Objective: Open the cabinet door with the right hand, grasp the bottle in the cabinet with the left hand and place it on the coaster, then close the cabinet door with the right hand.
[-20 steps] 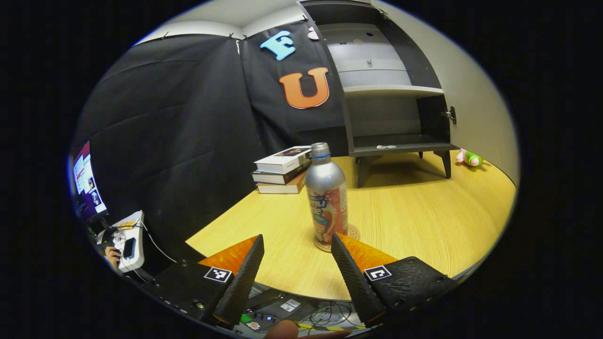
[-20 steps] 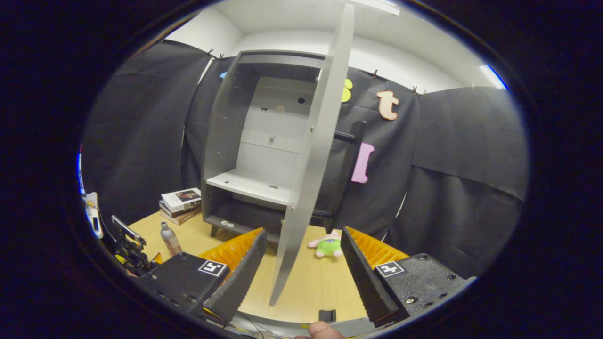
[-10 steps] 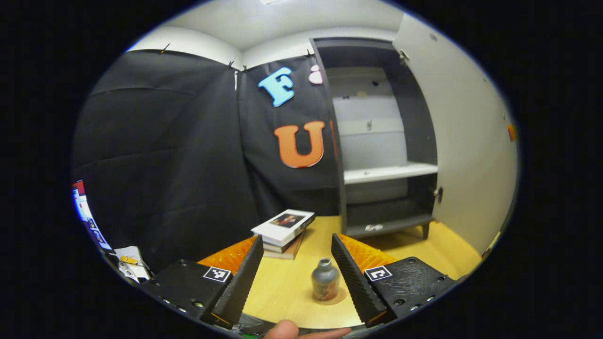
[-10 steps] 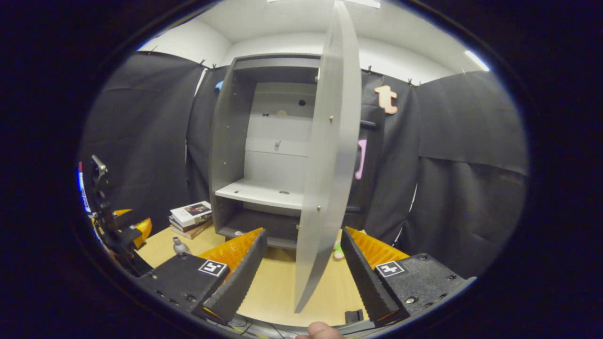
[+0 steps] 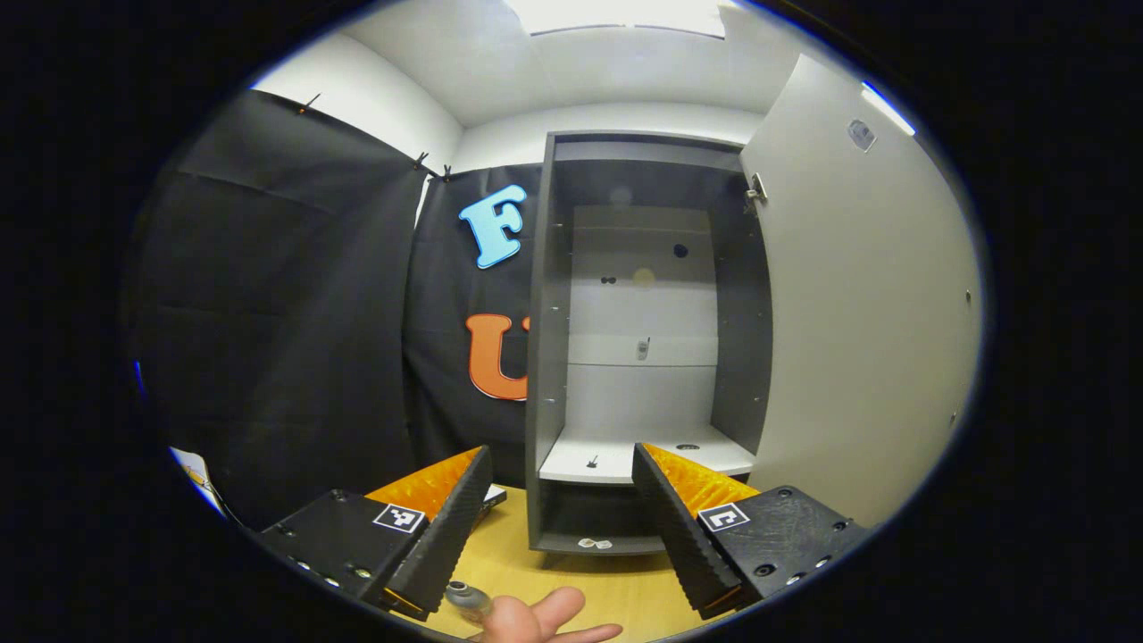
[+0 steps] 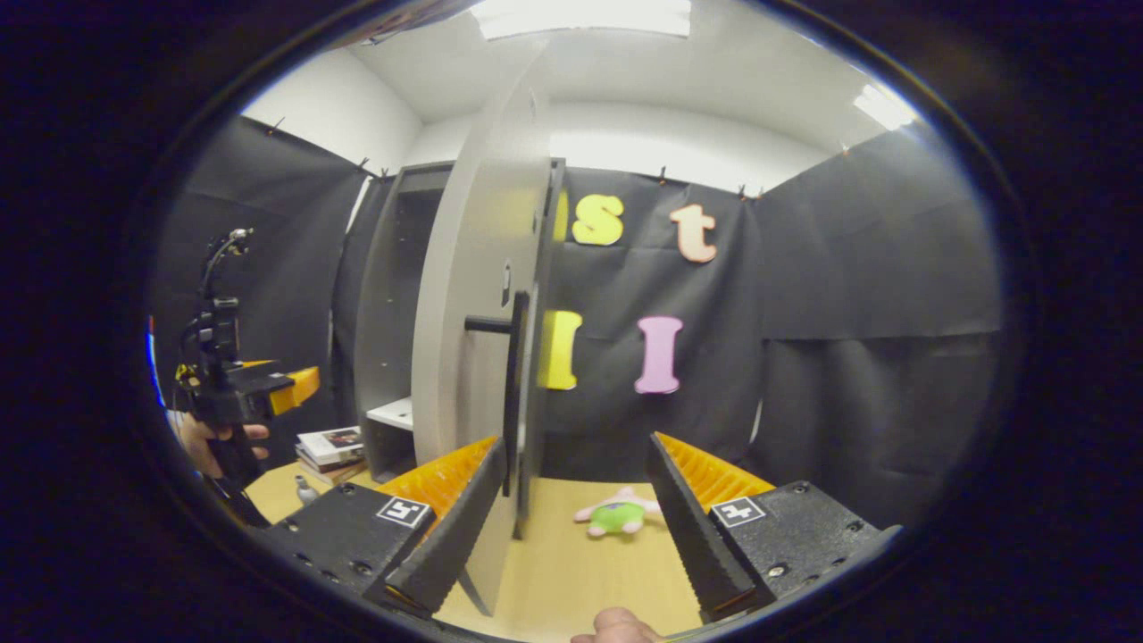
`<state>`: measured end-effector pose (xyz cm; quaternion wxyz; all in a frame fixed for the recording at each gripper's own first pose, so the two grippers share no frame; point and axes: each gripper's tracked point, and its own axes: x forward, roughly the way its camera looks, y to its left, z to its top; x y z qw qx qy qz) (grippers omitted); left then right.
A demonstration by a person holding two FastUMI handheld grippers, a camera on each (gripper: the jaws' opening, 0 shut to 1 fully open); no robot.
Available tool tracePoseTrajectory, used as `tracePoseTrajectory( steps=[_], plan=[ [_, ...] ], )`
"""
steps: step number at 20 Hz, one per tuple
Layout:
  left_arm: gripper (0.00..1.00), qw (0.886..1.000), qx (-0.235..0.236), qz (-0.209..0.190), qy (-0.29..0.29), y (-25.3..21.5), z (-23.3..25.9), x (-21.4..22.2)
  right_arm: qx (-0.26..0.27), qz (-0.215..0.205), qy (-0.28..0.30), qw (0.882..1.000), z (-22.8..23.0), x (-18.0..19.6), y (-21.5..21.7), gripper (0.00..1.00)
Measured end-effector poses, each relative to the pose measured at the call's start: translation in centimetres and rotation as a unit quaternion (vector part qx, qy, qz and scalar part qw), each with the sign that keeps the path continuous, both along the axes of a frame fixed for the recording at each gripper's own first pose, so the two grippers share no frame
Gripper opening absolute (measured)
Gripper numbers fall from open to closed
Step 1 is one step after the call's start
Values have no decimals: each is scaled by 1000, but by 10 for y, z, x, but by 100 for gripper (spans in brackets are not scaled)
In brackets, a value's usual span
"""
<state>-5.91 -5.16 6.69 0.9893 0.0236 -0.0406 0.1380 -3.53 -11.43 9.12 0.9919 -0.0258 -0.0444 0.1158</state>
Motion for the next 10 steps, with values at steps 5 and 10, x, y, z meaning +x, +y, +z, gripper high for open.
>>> tracePoseTrajectory(
  steps=[5, 10],
  plan=[
    [96, 1000, 12, 6, -1, -4, 3, -6, -7, 49, 15, 999, 5, 8, 2, 95],
    [96, 1000, 20, -10, 4, 12, 1, 0, -30, 58, 14, 998, 7, 2, 43, 95]
  ],
)
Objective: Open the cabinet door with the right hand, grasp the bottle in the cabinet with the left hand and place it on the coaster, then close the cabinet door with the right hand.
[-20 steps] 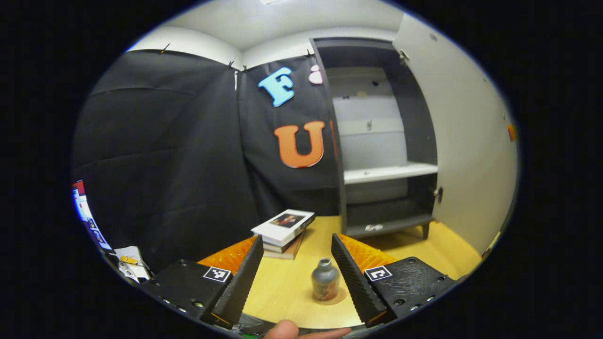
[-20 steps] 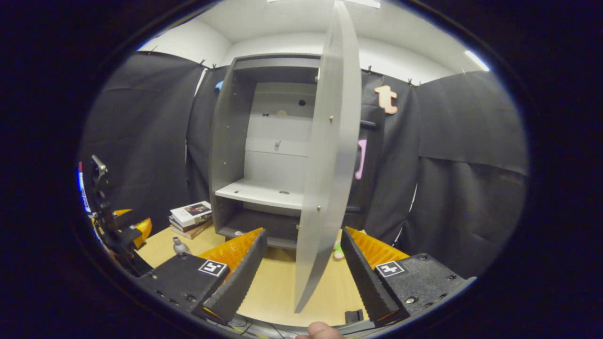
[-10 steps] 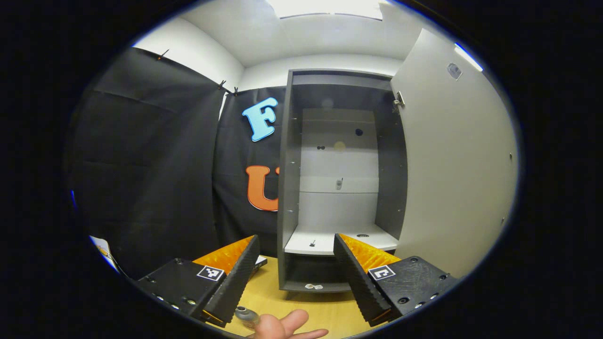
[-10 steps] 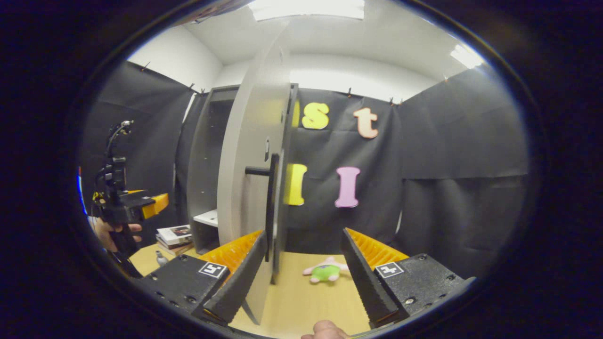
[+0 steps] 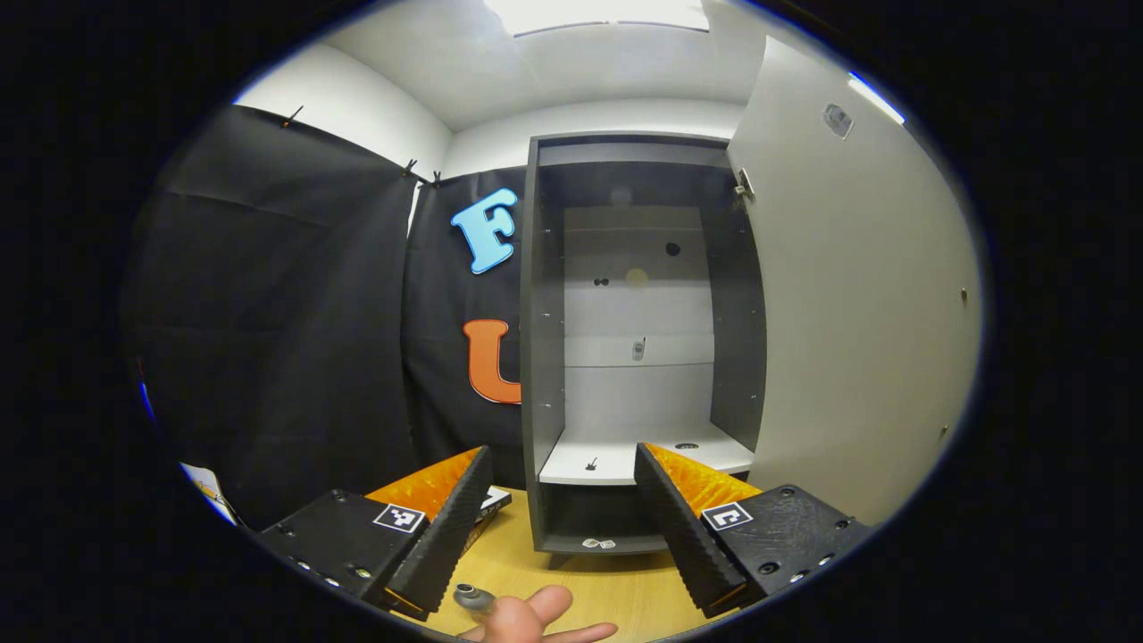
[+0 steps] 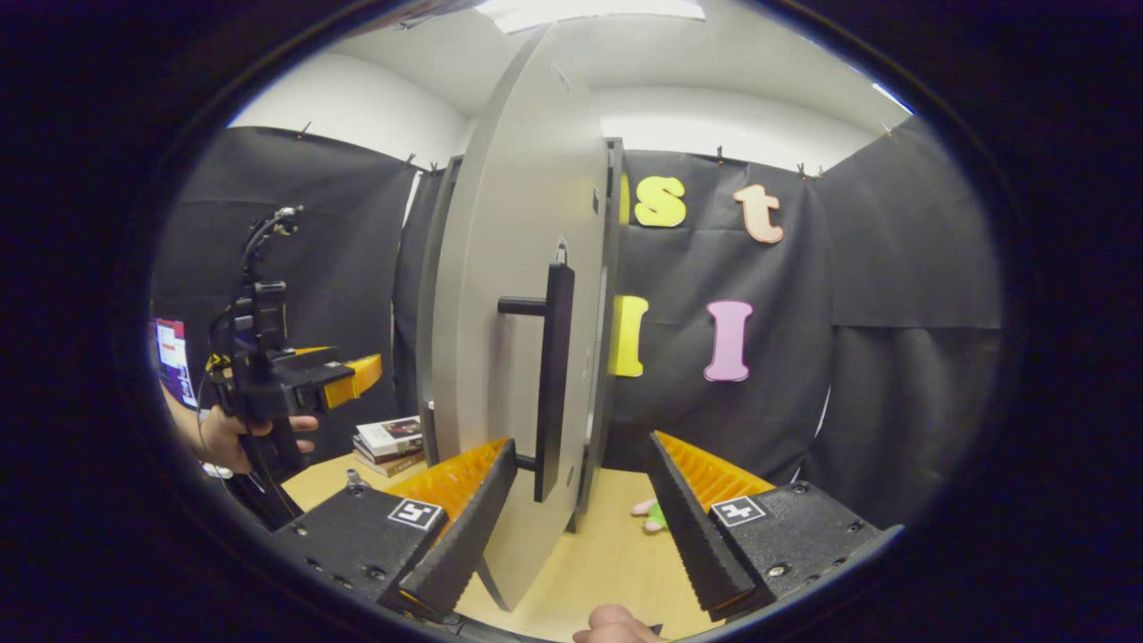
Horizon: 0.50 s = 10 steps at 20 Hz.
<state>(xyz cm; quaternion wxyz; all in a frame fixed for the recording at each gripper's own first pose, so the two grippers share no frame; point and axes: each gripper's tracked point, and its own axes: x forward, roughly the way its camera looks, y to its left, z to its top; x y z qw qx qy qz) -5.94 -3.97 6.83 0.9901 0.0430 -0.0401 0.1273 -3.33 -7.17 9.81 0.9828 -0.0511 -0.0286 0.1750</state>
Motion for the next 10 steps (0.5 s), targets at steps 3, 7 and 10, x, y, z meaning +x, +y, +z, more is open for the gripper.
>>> tracePoseTrajectory(
  steps=[3, 7, 10],
  plan=[
    [96, 1000, 0, -3, -8, 15, 5, -7, -6, 14, -3, 1000, 1, 1, 35, 95],
    [96, 1000, 7, 11, -6, 44, 2, -23, 10, 51, 10, 999, 1, 8, 76, 94],
    [96, 1000, 17, 16, 1, 61, -4, -32, 22, 74, 22, 997, 1, 13, 100, 95]
  ],
)
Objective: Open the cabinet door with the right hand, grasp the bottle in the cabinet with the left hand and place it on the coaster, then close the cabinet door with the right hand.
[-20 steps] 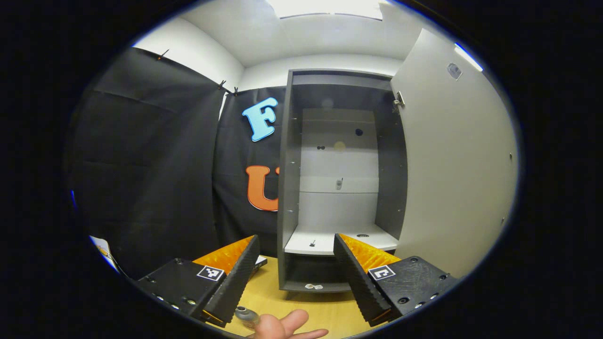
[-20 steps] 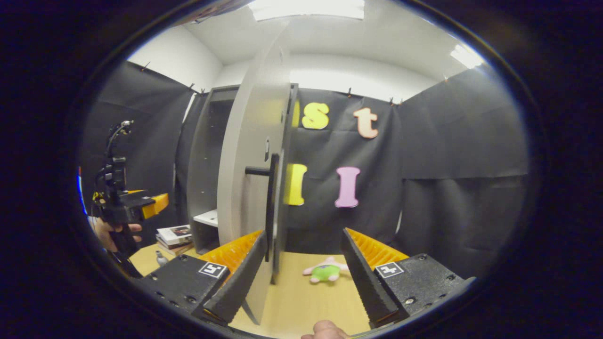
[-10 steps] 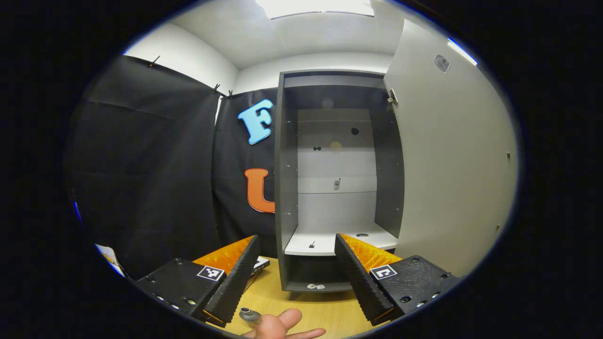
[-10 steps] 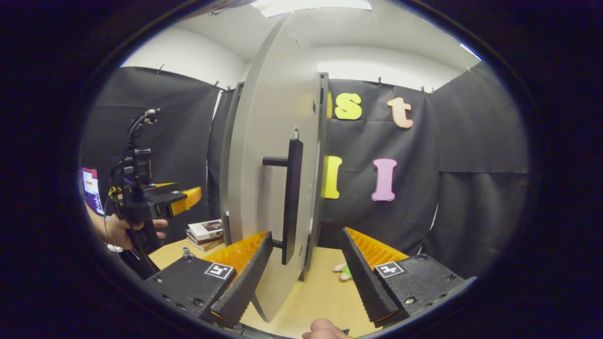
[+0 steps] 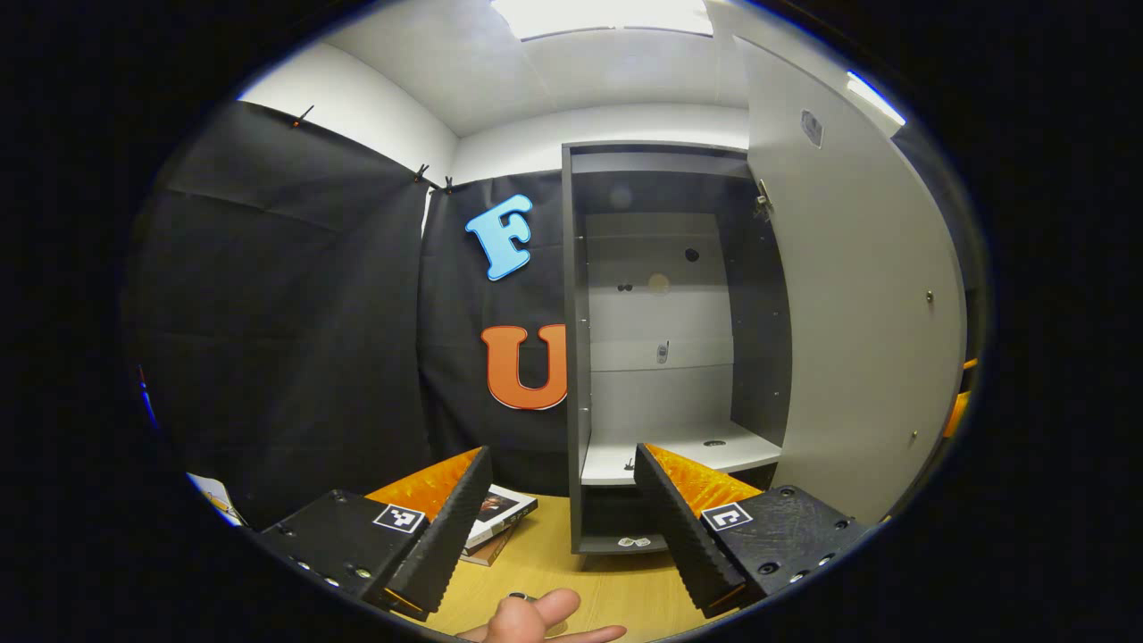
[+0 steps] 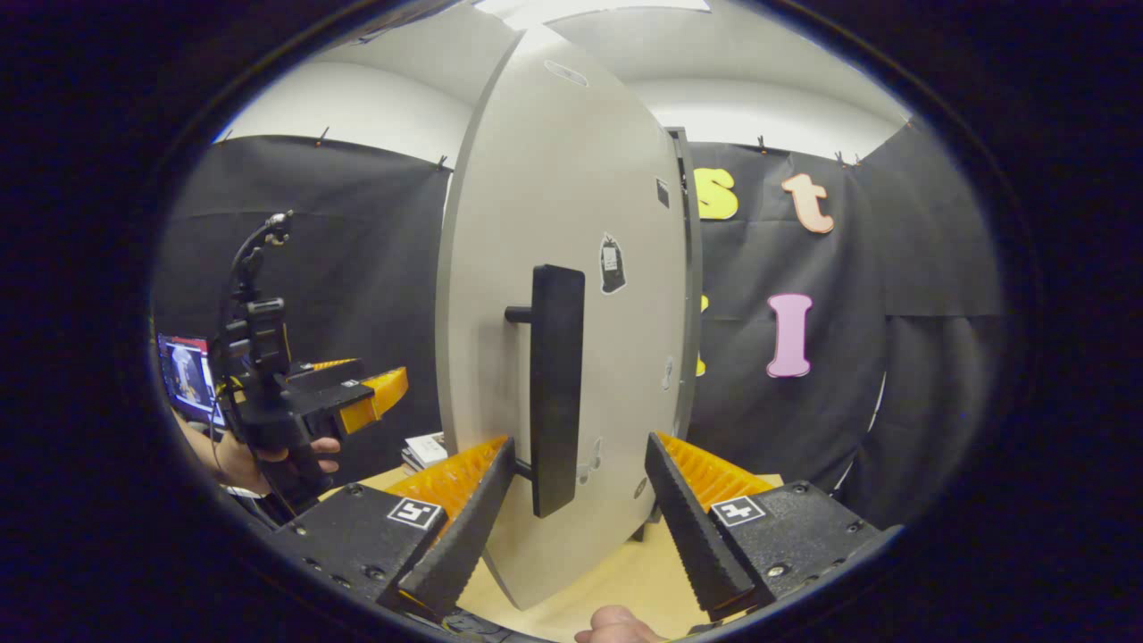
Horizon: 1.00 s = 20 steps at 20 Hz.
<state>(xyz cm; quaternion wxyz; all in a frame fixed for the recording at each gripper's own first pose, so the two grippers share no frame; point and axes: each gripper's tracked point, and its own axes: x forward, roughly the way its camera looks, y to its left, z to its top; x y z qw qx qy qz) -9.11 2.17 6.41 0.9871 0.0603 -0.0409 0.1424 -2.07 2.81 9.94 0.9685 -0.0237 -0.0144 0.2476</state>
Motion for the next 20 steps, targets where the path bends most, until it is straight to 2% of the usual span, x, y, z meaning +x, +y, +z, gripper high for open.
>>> tracePoseTrajectory(
  steps=[4, 5, 9, 17, 20],
  plan=[
    [96, 1000, 11, 16, -1, 27, -2, -11, 4, 14, -13, 1000, 12, 13, 33, 92],
    [96, 1000, 13, 22, -2, 33, -2, -14, 9, 7, -23, 1000, 18, 20, 35, 96],
    [96, 999, 15, 41, 4, 57, -8, -24, 21, 37, -10, 999, 14, 36, 58, 100],
    [96, 996, 9, 84, 10, 104, -20, -42, -6, 67, -24, 997, 20, 73, 116, 100],
    [96, 994, 10, 104, 10, 120, -22, -49, 4, 93, -13, 996, 21, 93, 141, 100]
  ],
)
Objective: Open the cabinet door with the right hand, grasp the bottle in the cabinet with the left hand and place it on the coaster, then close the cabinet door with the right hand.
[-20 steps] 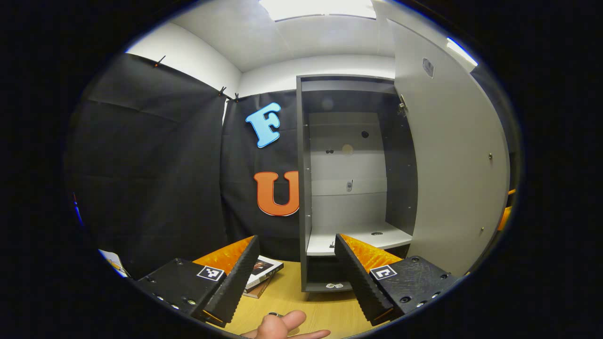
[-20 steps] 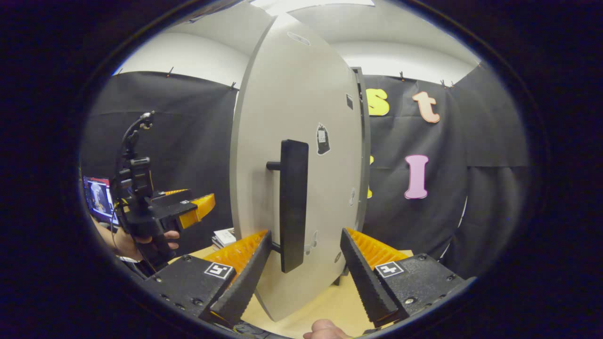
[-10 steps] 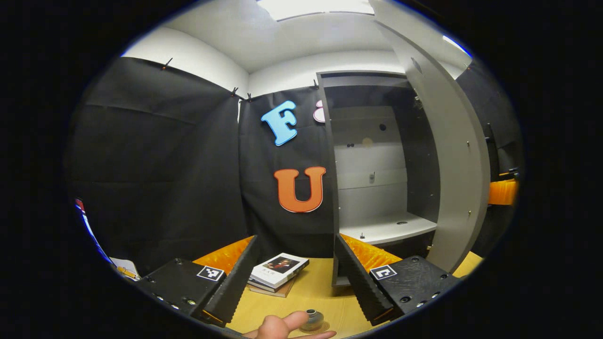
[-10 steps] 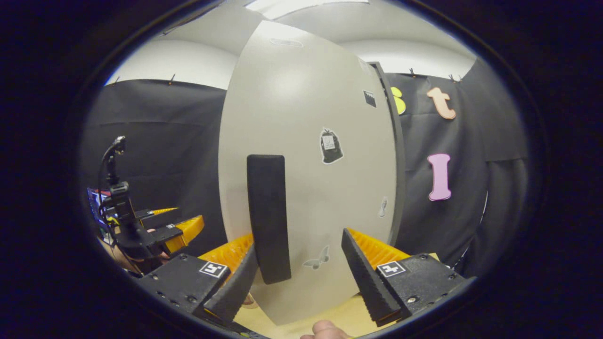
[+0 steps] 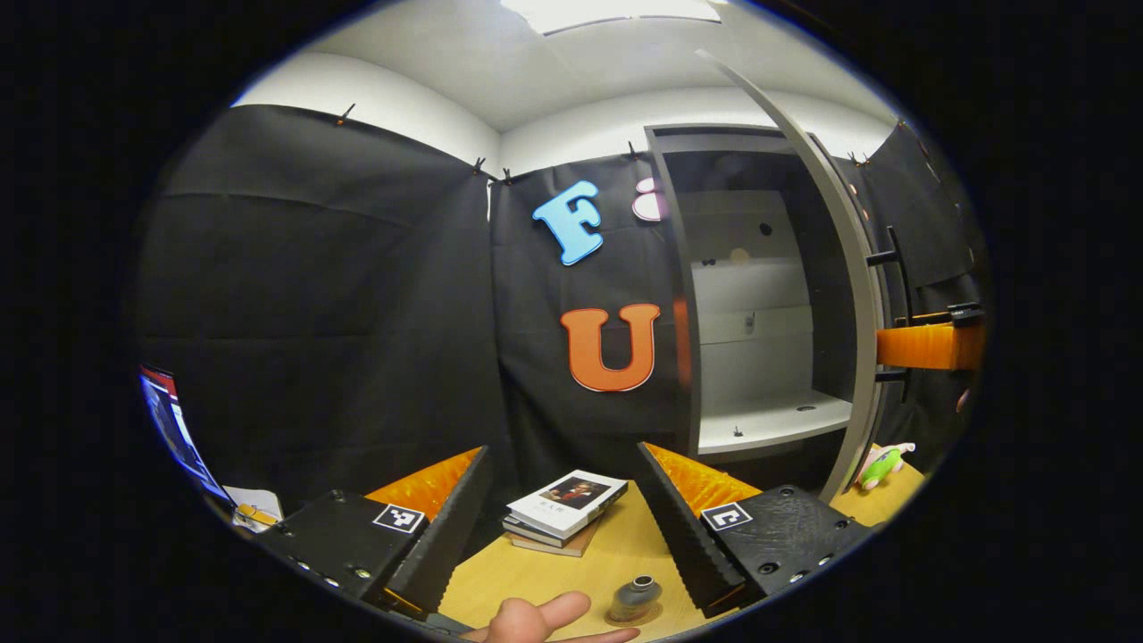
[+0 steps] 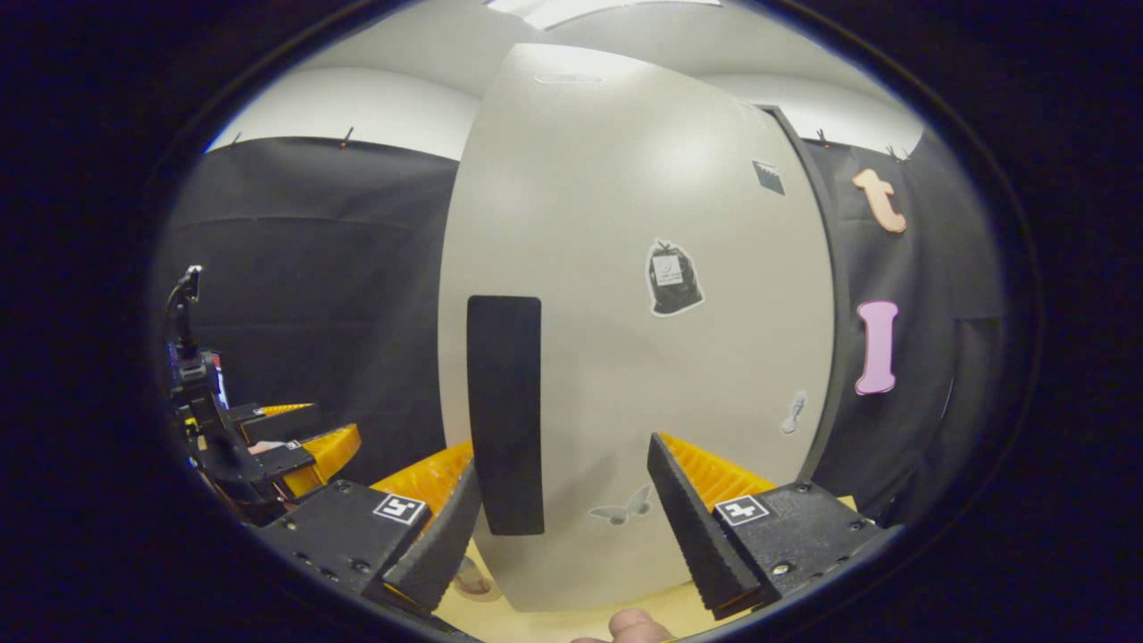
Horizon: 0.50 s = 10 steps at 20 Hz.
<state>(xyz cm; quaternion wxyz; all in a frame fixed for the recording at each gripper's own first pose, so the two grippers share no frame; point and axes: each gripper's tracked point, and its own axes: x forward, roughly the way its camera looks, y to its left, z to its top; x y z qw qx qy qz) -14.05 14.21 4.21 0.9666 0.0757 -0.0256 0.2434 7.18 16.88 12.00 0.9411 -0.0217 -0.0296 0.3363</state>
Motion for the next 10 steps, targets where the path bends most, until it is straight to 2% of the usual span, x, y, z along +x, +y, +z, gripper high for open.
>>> tracePoseTrajectory(
  steps=[4, 10],
  plan=[
    [96, 999, 7, 30, 8, 25, -6, -15, -2, 10, -5, 1000, 4, 20, 27, 100],
    [96, 997, -2, 81, 19, 62, -18, -43, -3, -24, -19, 1000, 2, 43, 52, 100]
  ],
)
